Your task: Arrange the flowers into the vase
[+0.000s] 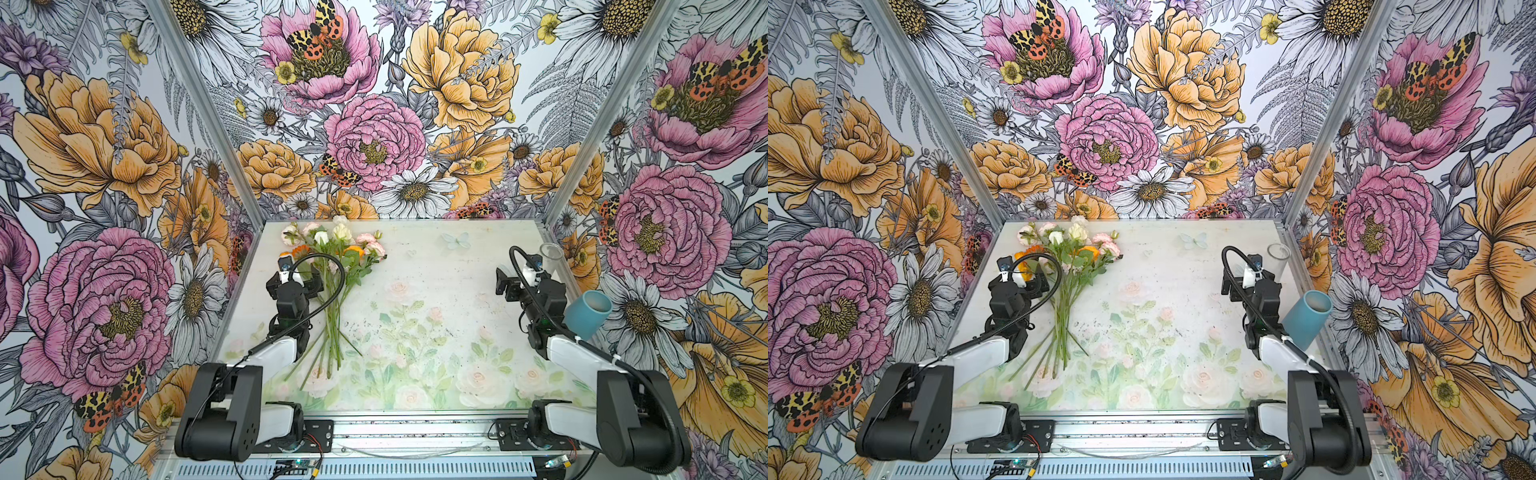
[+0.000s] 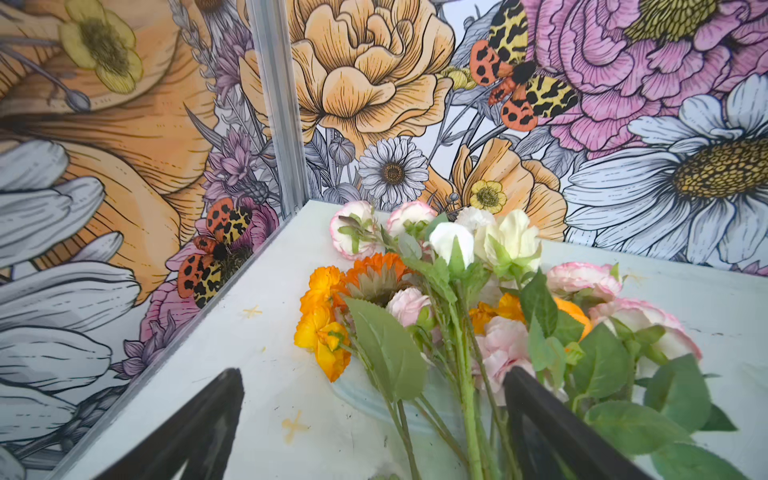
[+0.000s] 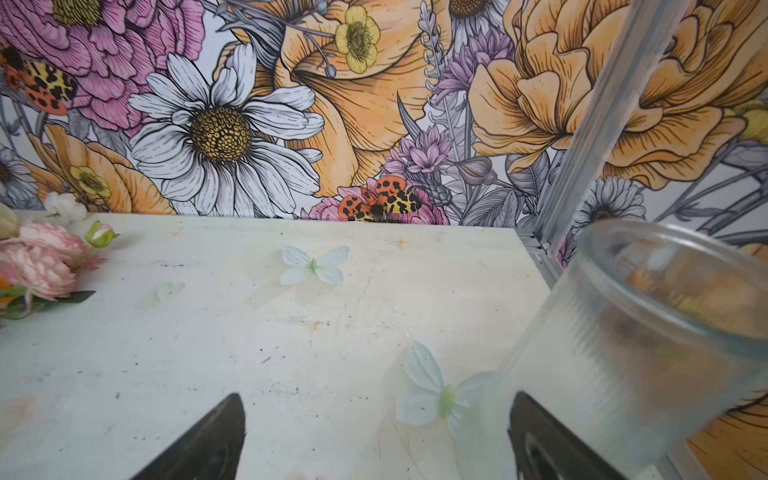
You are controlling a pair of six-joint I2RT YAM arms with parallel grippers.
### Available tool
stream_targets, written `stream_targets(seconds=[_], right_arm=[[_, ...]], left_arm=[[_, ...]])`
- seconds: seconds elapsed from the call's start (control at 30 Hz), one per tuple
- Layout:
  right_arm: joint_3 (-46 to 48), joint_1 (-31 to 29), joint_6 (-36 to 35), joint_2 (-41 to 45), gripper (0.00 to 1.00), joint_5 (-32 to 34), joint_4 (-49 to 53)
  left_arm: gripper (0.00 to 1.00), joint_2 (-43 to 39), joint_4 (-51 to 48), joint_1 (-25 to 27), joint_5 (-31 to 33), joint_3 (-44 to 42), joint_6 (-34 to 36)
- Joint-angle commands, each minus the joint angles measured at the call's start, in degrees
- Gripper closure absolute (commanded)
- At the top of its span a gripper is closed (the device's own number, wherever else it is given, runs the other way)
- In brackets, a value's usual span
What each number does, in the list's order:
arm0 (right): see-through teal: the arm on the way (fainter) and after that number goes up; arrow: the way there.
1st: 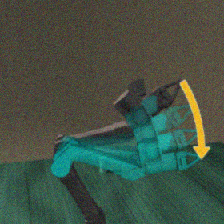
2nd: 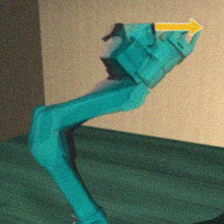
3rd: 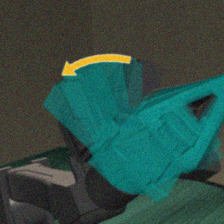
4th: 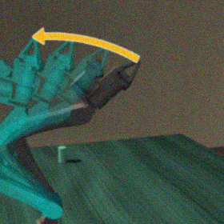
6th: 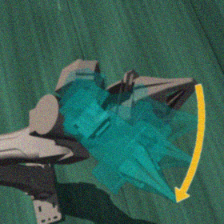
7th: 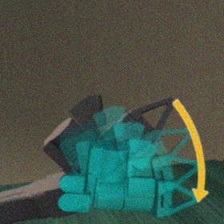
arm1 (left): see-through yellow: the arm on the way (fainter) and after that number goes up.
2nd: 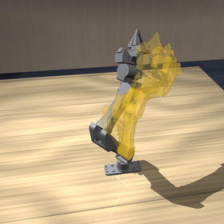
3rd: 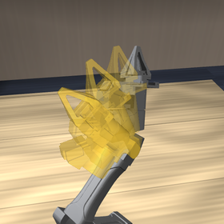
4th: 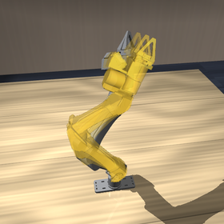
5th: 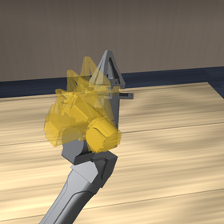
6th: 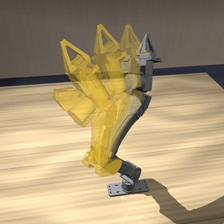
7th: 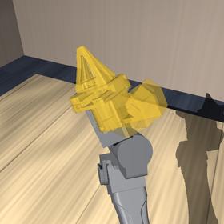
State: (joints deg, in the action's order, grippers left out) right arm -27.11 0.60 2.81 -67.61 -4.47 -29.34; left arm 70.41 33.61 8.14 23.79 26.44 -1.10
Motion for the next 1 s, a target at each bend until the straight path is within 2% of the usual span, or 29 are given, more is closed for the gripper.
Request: stream_targets(seconds=[0.0, 0.1, 0.17, 0.23, 0.3, 0.37, 0.43, 0.53, 0.7, 0.83, 0.97], right_arm=[[-8.1, -1.9, 1.6, 6.0, 0.00, -2.3, 18.5], [-16.5, -2.6, 4.3, 8.4, 0.01, 0.7, 34.4], [-21.4, -2.6, 8.8, 10.0, 0.01, 6.9, 44.0], [-26.3, -2.6, 13.6, 11.7, 0.02, 16.2, 53.7], [-31.5, -2.1, 16.3, 12.1, 0.02, 21.5, 63.0], [-35.7, -0.6, 17.9, 12.4, 0.02, 24.3, 70.2], [-37.9, 2.3, 18.3, 12.8, 0.01, 21.6, 73.9], [-40.5, 5.8, 18.4, 10.5, 0.01, 17.0, 75.8], [-45.2, 10.0, 16.6, 2.8, 0.01, 10.2, 76.8], [-48.1, 12.5, 14.0, -1.9, 0.01, 8.0, 76.5], [-49.4, 13.0, 11.3, -6.1, 0.00, 6.1, 75.9]], left_arm=[[0.01, -5.4, -17.7, 7.3, 11.3, 6.1, -0.6], [0.01, -7.6, -29.2, 16.2, 12.7, 12.7, -0.1], [0.01, -7.6, -36.8, 21.1, 7.7, 18.6, -0.7], [0.01, -6.5, -43.2, 26.2, 1.4, 24.8, -1.4], [0.01, -5.1, -44.9, 30.8, -4.0, 28.6, -0.9], [0.01, -2.9, -44.3, 35.6, -6.5, 31.0, -0.8], [0.01, 0.4, -43.5, 39.7, -7.1, 32.9, -1.1], [0.01, 5.1, -41.2, 43.0, -7.8, 34.8, -3.4], [0.01, 10.5, -40.4, 46.2, -10.6, 38.4, -8.1], [0.01, 13.1, -40.3, 49.0, -10.8, 40.7, -8.5], [0.01, 15.0, -39.0, 49.6, -10.5, 40.9, -9.2]])
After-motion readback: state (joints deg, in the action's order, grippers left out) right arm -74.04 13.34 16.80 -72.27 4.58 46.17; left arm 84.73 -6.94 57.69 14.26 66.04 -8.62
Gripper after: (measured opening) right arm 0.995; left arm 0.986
